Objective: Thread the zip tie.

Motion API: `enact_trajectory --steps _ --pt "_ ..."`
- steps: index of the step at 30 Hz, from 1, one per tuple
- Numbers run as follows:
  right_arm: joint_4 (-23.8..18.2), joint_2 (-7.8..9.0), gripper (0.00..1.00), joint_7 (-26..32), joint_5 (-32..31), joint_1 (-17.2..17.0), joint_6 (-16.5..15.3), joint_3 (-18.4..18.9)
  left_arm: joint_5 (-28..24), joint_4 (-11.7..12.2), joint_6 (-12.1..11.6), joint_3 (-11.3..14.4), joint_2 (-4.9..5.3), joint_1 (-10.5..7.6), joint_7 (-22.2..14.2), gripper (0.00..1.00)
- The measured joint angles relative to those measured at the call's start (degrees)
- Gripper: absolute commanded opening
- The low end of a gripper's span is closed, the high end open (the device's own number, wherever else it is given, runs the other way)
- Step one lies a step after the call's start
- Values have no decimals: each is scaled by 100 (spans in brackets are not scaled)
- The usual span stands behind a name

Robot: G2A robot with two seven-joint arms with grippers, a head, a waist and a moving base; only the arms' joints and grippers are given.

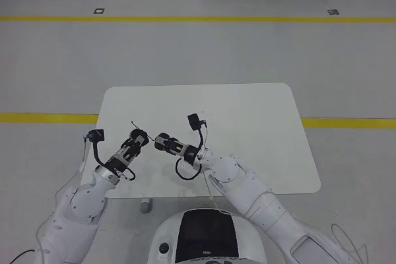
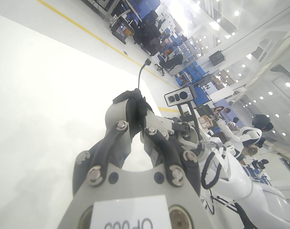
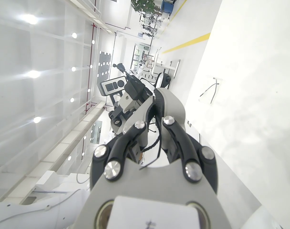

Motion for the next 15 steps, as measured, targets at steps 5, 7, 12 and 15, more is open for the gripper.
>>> enact_trajectory --steps 5,7,12,15 --pt "-25 -5 0 12 -5 -19 -15 11 0 0 0 0 0 0 0 0" --pt "-27 -7 0 21 -5 -23 -13 16 0 0 0 0 0 0 0 0" --pt "-24 -14 0 31 -3 -29 -3 25 0 0 0 0 0 0 0 0" --pt "-1 -20 0 29 -1 -25 19 28 0 0 0 0 0 0 0 0"
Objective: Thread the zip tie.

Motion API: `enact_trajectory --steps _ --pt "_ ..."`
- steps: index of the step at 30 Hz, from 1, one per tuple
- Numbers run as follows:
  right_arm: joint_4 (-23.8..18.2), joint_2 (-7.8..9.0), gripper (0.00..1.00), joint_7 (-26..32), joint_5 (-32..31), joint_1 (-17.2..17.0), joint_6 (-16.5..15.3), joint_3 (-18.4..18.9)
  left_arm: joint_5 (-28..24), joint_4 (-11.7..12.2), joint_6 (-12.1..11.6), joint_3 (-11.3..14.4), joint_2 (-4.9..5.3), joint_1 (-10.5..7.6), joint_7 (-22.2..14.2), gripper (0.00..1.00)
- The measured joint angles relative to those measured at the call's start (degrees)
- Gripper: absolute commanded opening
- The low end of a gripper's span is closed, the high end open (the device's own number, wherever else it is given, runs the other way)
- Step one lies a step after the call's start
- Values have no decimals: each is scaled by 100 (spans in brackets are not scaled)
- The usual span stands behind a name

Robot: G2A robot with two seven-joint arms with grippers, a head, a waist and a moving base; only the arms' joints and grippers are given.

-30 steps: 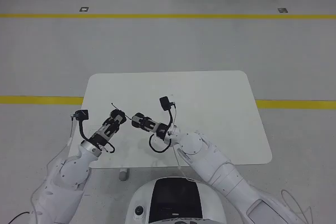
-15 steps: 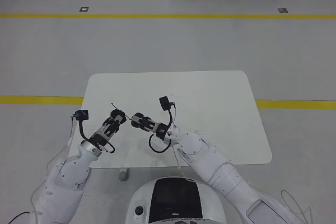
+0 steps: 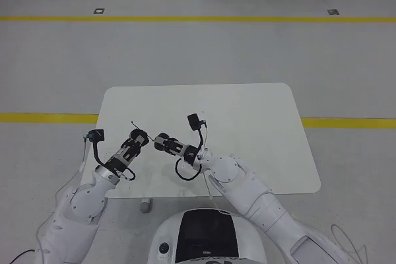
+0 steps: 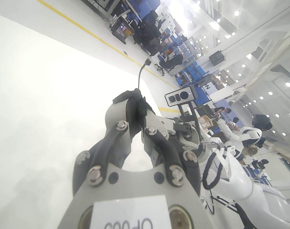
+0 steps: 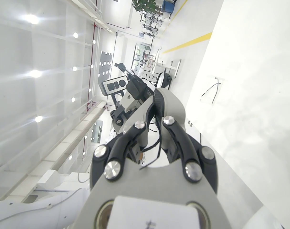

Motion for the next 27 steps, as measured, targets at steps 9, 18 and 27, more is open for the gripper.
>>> enact_trajectory --steps 9,18,27 --pt "108 -36 0 -39 31 37 51 -17 0 0 0 0 0 0 0 0" --pt "109 -47 0 -46 -12 23 16 -5 0 0 0 0 0 0 0 0" --pt "12 -25 0 -6 -70 -61 -22 62 0 0 0 0 0 0 0 0"
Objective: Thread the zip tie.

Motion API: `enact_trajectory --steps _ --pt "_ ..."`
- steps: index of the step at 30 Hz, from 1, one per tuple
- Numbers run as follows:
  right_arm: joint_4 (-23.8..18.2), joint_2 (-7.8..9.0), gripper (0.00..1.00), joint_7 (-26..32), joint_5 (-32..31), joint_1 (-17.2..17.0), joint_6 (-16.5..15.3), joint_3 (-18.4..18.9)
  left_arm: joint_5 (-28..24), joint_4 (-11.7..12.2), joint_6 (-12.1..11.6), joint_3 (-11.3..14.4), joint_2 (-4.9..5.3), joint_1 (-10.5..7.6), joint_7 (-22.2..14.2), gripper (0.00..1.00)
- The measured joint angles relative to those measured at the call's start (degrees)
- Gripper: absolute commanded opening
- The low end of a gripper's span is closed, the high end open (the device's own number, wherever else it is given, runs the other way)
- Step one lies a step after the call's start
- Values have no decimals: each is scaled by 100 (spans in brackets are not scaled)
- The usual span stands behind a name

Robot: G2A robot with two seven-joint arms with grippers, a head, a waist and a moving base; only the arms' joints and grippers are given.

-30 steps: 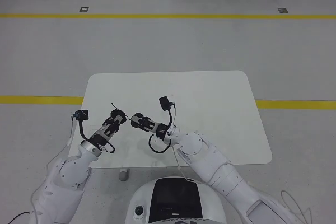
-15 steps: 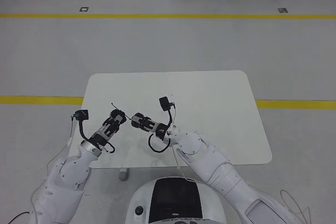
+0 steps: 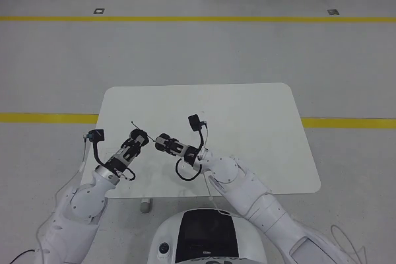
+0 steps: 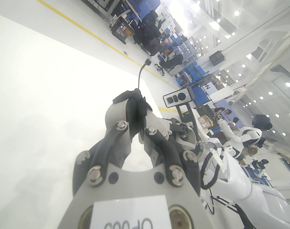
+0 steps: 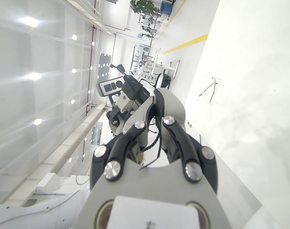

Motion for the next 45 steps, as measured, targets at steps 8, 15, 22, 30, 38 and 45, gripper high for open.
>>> enact_trajectory --steps 8,15,22,30,38,45 --pt "-64 4 0 31 -29 -22 1 24 0 0 0 0 0 0 0 0" --pt "-59 -8 0 50 -36 3 11 14 0 0 0 0 0 0 0 0" --pt "-62 -13 0 64 -47 5 29 23 0 0 0 0 0 0 0 0" --pt "-59 -21 0 -21 -7 -13 -49 59 0 0 0 0 0 0 0 0" --pt "-20 -31 0 7 130 -44 -125 84 0 0 0 0 0 0 0 0" --pt "4 -43 0 74 104 13 -74 65 0 0 0 0 0 0 0 0"
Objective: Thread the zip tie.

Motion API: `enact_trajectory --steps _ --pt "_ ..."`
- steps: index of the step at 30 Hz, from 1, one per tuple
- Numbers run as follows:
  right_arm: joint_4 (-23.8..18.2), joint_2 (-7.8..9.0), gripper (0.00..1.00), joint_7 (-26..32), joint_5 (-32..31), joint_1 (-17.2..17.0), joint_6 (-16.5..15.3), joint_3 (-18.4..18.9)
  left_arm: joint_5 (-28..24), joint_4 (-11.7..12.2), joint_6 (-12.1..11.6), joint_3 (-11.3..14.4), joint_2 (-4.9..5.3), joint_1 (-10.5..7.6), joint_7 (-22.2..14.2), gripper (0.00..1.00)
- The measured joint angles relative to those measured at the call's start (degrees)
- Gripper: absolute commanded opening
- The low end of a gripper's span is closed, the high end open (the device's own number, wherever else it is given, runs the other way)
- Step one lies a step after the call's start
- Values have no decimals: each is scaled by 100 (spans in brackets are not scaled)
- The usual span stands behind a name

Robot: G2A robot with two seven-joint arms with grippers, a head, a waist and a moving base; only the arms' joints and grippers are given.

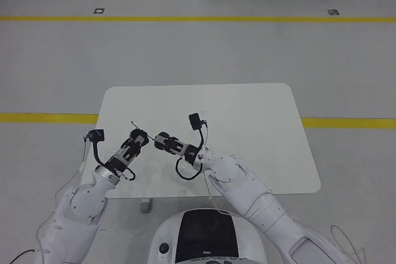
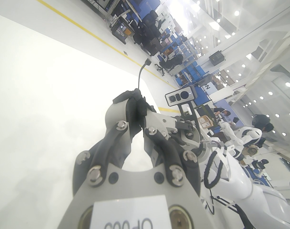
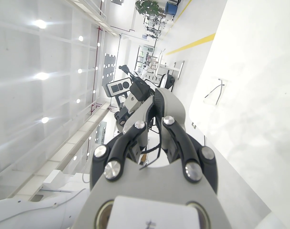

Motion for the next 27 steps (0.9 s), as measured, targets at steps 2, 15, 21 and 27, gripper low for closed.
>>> enact_trajectory --steps 2,15,21,27 --pt "9 -4 0 11 -12 21 19 -6 0 0 0 0 0 0 0 0" --pt "18 -32 0 40 -111 100 86 -62 0 0 0 0 0 0 0 0" --pt "50 -43 0 40 -130 141 61 -60 0 0 0 0 0 0 0 0" --pt "32 -48 0 41 -165 136 47 -68 0 0 0 0 0 0 0 0"
